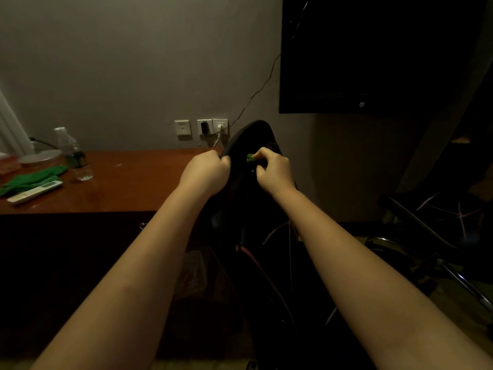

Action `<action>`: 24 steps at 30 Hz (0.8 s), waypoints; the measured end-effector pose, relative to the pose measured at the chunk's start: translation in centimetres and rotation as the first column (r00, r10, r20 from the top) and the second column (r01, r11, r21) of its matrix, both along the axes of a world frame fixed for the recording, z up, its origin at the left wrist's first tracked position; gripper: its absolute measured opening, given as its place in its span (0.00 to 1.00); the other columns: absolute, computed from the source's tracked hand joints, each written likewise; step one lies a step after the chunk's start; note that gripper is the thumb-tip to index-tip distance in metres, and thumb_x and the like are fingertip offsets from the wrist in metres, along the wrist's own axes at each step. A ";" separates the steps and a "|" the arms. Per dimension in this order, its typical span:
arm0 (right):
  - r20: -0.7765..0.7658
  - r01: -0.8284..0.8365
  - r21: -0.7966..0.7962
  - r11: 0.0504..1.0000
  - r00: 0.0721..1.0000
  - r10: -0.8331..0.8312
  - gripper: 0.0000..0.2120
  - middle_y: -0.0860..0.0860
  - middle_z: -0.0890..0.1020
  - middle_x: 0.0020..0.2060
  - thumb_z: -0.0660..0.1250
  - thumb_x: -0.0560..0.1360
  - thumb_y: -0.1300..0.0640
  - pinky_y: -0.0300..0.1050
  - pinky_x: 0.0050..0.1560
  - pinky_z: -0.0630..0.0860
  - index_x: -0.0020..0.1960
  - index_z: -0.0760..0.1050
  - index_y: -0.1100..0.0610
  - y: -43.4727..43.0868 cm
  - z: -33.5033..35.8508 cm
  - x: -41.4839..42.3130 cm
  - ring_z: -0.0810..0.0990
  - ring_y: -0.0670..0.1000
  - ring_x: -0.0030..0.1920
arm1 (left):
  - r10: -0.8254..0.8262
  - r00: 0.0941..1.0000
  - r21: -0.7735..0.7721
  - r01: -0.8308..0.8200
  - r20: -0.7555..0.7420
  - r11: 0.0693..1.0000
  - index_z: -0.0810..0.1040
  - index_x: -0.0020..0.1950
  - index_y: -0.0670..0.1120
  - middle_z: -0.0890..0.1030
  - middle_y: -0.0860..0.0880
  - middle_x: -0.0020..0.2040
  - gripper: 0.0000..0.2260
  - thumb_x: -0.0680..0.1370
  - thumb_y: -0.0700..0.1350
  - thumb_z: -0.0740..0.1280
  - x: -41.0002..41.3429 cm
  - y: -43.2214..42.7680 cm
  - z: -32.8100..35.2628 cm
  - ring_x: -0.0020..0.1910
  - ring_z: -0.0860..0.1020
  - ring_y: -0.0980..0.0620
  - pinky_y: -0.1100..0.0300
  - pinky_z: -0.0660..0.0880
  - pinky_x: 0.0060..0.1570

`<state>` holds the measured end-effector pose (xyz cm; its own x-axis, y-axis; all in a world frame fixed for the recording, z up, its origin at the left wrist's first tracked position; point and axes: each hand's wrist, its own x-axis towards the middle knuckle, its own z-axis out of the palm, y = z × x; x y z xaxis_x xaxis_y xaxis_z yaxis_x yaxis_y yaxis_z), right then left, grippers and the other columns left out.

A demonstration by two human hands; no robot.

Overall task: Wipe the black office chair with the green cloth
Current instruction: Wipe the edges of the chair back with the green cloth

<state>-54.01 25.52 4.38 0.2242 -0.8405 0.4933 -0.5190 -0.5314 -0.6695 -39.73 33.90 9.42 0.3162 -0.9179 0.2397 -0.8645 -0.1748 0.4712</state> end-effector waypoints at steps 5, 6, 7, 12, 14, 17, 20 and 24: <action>-0.098 -0.080 0.005 0.997 0.992 0.081 0.10 0.49 0.81 0.43 0.64 0.74 0.64 0.36 0.30 0.66 0.46 0.77 0.50 3.3 0.6 -1.7 0.75 0.45 0.33 | 0.005 1.000 0.000 -0.005 0.013 1.000 0.75 0.56 0.41 0.76 0.42 0.48 0.17 0.83 0.52 0.55 -0.5 0.6 0.2 0.43 0.73 0.45 0.57 0.62 0.30; -0.110 -0.103 0.001 0.995 0.989 0.102 0.09 0.49 0.80 0.42 0.65 0.74 0.64 0.36 0.31 0.66 0.46 0.77 0.50 4.5 0.7 -1.9 0.75 0.44 0.33 | 0.006 1.000 0.000 -0.006 0.010 1.000 0.75 0.56 0.41 0.76 0.43 0.47 0.16 0.83 0.52 0.55 -0.6 0.8 0.3 0.42 0.73 0.46 0.57 0.62 0.30; -0.115 -0.127 -0.005 0.992 0.985 0.125 0.09 0.48 0.80 0.42 0.65 0.73 0.64 0.37 0.32 0.67 0.46 0.77 0.51 5.8 0.7 -2.2 0.76 0.45 0.34 | 0.011 1.000 -0.001 -0.011 0.006 1.000 0.75 0.55 0.42 0.76 0.43 0.47 0.16 0.83 0.52 0.55 -0.6 1.0 0.3 0.42 0.73 0.46 0.57 0.62 0.31; -0.131 -0.233 -0.059 0.971 0.966 0.223 0.08 0.50 0.81 0.45 0.65 0.72 0.65 0.42 0.47 0.74 0.46 0.78 0.54 12.7 -0.3 -3.6 0.78 0.50 0.48 | 0.054 0.999 -0.009 -0.054 0.007 0.999 0.76 0.51 0.40 0.77 0.42 0.45 0.17 0.83 0.52 0.56 -1.5 2.2 0.8 0.41 0.74 0.44 0.56 0.65 0.34; -0.144 -0.263 -0.077 0.962 0.957 0.251 0.08 0.50 0.80 0.45 0.65 0.72 0.66 0.44 0.50 0.75 0.47 0.78 0.56 15.0 -0.9 -4.3 0.77 0.50 0.49 | 0.075 0.997 -0.033 -0.076 -0.011 0.997 0.76 0.47 0.40 0.78 0.41 0.44 0.17 0.83 0.52 0.57 -1.9 2.8 1.0 0.41 0.74 0.43 0.56 0.66 0.37; -0.133 -0.311 -0.079 0.947 0.945 0.299 0.07 0.49 0.81 0.48 0.66 0.74 0.64 0.43 0.54 0.75 0.50 0.79 0.57 17.4 -1.7 -5.2 0.77 0.48 0.52 | 0.101 0.993 -0.095 -0.107 -0.066 0.990 0.79 0.45 0.38 0.80 0.41 0.43 0.18 0.81 0.52 0.61 -2.2 3.9 1.2 0.42 0.78 0.42 0.56 0.69 0.36; -0.044 -0.302 -0.095 0.948 0.953 0.299 0.09 0.47 0.80 0.53 0.67 0.77 0.53 0.36 0.57 0.72 0.55 0.79 0.55 18.6 -2.6 -5.8 0.76 0.44 0.57 | 0.065 0.991 -0.070 -0.073 -0.117 0.995 0.81 0.52 0.39 0.82 0.42 0.48 0.17 0.81 0.52 0.61 -2.5 4.6 1.4 0.47 0.80 0.42 0.52 0.78 0.45; 0.039 -0.233 -0.099 0.968 0.971 0.237 0.11 0.49 0.79 0.56 0.68 0.77 0.57 0.38 0.60 0.73 0.59 0.79 0.55 18.5 -3.0 -5.4 0.76 0.45 0.58 | -0.015 0.975 -0.029 0.009 -0.221 1.000 0.76 0.64 0.42 0.80 0.42 0.57 0.17 0.81 0.51 0.61 -3.0 5.6 0.9 0.54 0.79 0.43 0.52 0.77 0.53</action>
<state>-59.36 44.03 1.38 0.3830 -0.7170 0.5825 -0.3394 -0.6957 -0.6331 -42.70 39.51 10.28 0.3535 -0.9160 0.1900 -0.7400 -0.1496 0.6558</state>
